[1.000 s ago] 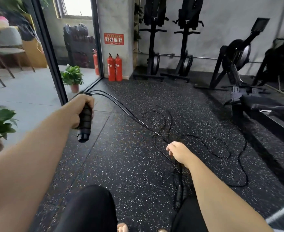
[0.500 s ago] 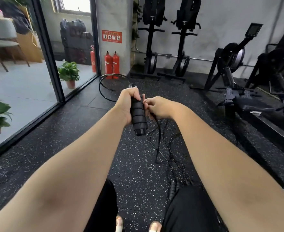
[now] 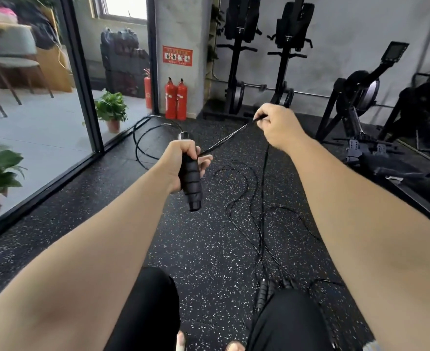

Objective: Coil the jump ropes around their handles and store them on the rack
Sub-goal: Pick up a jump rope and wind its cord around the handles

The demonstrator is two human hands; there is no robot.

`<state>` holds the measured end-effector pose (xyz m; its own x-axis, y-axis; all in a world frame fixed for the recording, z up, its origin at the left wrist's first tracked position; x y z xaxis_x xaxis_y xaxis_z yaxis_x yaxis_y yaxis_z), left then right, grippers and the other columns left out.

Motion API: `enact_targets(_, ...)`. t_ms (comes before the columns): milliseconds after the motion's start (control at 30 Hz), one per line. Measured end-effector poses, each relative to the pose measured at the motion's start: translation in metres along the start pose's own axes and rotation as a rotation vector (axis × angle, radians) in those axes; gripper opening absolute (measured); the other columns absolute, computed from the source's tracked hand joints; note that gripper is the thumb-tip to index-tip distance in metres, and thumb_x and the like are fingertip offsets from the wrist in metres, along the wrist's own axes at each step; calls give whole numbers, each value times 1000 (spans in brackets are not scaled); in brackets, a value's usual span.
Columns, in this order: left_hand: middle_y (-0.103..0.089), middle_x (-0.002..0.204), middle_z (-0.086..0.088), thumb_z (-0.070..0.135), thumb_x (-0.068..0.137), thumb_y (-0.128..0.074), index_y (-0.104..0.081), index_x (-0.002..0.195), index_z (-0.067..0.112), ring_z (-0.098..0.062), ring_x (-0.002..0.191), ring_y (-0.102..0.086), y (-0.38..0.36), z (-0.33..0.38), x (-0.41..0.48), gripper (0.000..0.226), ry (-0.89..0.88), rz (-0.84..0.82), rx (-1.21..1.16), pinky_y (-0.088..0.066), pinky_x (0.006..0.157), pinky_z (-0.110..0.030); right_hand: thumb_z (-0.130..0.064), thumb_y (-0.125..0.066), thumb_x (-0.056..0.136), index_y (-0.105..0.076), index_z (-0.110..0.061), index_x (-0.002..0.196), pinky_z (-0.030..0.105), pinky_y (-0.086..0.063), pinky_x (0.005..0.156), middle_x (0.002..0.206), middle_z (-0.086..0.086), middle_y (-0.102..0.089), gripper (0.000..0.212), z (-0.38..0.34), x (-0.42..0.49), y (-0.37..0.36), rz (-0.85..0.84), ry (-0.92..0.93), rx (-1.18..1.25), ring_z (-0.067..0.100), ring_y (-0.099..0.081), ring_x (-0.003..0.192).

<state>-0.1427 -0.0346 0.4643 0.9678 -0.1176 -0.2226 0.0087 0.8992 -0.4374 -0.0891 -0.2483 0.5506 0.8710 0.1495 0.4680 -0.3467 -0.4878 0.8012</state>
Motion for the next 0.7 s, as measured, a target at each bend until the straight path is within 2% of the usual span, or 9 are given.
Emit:
enact_targets(67, -70, 96, -17, 4, 66, -38, -49, 74, 14, -22, 70, -65, 7, 1, 0, 17, 34, -33, 72, -46, 69, -30, -7, -47, 95, -62, -12, 101, 28, -40, 67, 88, 8, -59, 18, 2, 7, 5, 8, -8, -1, 23, -50, 73)
enact_targets(133, -70, 88, -13, 3, 67, -36, -49, 74, 13, -22, 69, -63, 13, 3, 1, 18, 47, -35, 156, -44, 69, -30, -5, -46, 95, -62, -13, 100, 28, -40, 66, 84, 8, -58, 19, 6, 11, 4, 2, -16, 0, 23, -49, 71)
enact_targets(233, -63, 69, -3, 8, 50, -47, -49, 71, 15, -16, 55, -56, 23, 6, 5, 22, 41, -11, 346, -42, 62, -26, -4, -45, 94, -61, -15, 95, 31, -42, 67, 78, 6, -55, 19, 13, 16, -3, 6, -25, 9, 23, -48, 69)
enact_targets(300, -57, 66, -3, 8, 40, -51, -49, 67, 14, -16, 51, -51, 29, 8, 11, 28, 51, -5, 462, -41, 58, -23, -5, -46, 94, -62, -14, 96, 33, -44, 70, 82, 6, -55, 19, 17, 20, -9, 9, -32, 7, 24, -49, 73)
enact_targets(367, -55, 68, -7, 9, 29, -56, -53, 65, 11, -19, 53, -49, 36, 7, 17, 36, 75, 0, 556, -40, 59, -22, -5, -46, 94, -62, -13, 97, 35, -45, 72, 84, 6, -56, 18, 21, 24, -14, 3, -39, -10, 24, -51, 76)
enact_targets(467, -55, 70, -12, 13, 21, -61, -57, 73, 6, -21, 61, -47, 42, 6, 24, 52, 87, 11, 739, -39, 63, -26, -5, -45, 95, -63, -13, 98, 36, -45, 72, 90, 8, -58, 20, 29, 28, -22, -16, -56, -46, 25, -52, 78)
enact_targets(567, -54, 68, -10, 12, 33, -61, -57, 79, 4, -21, 60, -46, 41, 5, 27, 47, 79, 12, 953, -39, 57, -25, -2, -44, 93, -62, -17, 99, 36, -47, 74, 107, 12, -61, 25, 51, 28, -42, -159, -141, -150, 29, -56, 88)
enact_targets(700, -60, 70, -6, 16, 38, -62, -58, 83, 7, -20, 62, -54, 40, 0, 34, 46, 57, 23, 1192, -44, 54, -25, -8, -47, 95, -54, -16, 126, 36, -46, 90, 130, 12, -53, 33, 89, 7, -78, -416, -317, -233, 31, -55, 110)
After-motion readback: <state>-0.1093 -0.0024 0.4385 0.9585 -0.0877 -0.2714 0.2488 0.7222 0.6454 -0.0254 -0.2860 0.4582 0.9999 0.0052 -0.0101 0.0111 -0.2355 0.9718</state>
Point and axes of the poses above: each hand's wrist, its own x-axis towards the middle knuckle, its own y-axis out of the back of the hand, z = x × y, the point moved 3 cm from there along x, towards the middle knuckle
